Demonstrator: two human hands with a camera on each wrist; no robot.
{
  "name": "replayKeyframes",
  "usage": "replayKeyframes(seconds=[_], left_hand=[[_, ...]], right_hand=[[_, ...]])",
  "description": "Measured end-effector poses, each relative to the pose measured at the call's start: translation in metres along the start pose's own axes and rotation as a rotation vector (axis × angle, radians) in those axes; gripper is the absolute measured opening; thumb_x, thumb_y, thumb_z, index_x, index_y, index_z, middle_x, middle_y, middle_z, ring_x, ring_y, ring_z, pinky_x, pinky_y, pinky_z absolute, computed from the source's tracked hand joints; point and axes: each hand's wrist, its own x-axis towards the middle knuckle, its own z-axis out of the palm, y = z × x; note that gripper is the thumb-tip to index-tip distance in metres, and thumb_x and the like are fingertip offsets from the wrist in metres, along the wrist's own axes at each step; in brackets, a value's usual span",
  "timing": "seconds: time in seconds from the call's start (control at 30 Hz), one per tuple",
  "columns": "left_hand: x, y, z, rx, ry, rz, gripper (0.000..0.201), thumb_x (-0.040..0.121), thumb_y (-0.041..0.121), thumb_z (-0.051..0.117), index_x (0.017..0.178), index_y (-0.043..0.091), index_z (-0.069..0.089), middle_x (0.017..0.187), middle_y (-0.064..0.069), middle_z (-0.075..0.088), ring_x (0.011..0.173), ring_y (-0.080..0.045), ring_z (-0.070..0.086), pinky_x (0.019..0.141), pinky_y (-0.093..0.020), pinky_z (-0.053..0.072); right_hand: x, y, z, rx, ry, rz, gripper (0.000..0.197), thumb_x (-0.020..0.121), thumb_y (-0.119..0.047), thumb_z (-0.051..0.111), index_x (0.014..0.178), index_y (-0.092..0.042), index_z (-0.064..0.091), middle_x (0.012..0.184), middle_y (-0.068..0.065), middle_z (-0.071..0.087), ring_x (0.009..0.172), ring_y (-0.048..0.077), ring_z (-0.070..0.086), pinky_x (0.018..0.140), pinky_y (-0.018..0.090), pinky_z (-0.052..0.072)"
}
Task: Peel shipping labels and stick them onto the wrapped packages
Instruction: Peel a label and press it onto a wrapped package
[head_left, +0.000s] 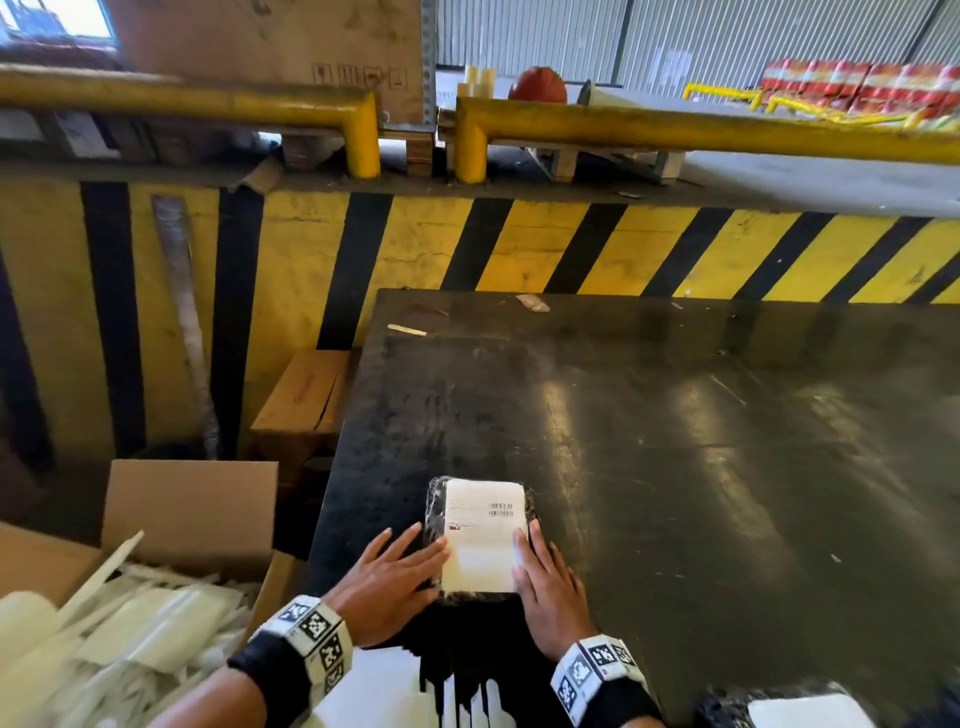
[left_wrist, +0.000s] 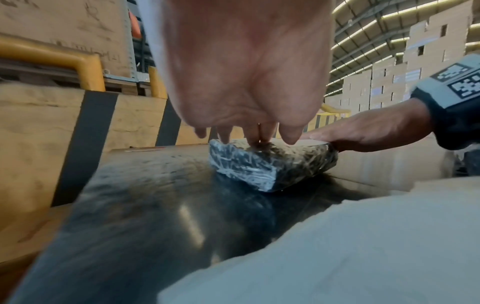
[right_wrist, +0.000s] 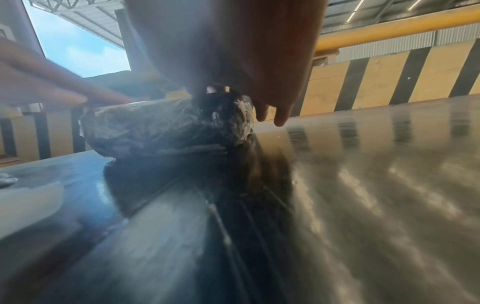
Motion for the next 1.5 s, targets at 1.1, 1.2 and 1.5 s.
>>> replayKeyframes(seconds=[1.1,1.2,1.5], left_hand=[[0.056,-0.013,-0.025,-0.154,-0.079,-0.303,0.114,0.057,0.092,0.009,0.151,0.029,-0.006,0.159,-0.008,-0.011,0.147,-0.028,-0.006,0.118,-0.042,0.004],[0.035,-0.007,-0.021,-0.241,-0.206,-0.277,0.124,0.059,0.090,0.046,0.147,0.032,-0.020,0.158,-0.008,0.017,0.141,-0.028,0.024,0.114,-0.040,0.022],[0.030,-0.007,-0.022,-0.410,-0.076,-0.245,0.124,0.049,0.075,0.071,0.148,0.036,0.008,0.129,0.003,0.058,0.113,-0.016,0.056,0.100,-0.034,0.045]], right_hand=[[0.002,-0.003,-0.008,0.043,-0.016,0.075,0.122,0.035,-0.084,-0.033,0.145,-0.046,0.002,0.157,-0.001,-0.018,0.147,0.018,0.001,0.117,0.037,0.012],[0.001,-0.002,-0.008,0.139,-0.094,0.073,0.095,0.051,-0.081,-0.020,0.140,-0.051,-0.009,0.159,0.002,-0.006,0.147,0.023,-0.001,0.118,0.040,0.005],[-0.017,-0.014,-0.026,0.482,-0.087,0.136,0.049,0.099,-0.043,0.033,0.146,-0.037,0.022,0.150,-0.008,0.034,0.133,0.012,0.039,0.110,0.023,0.027]])
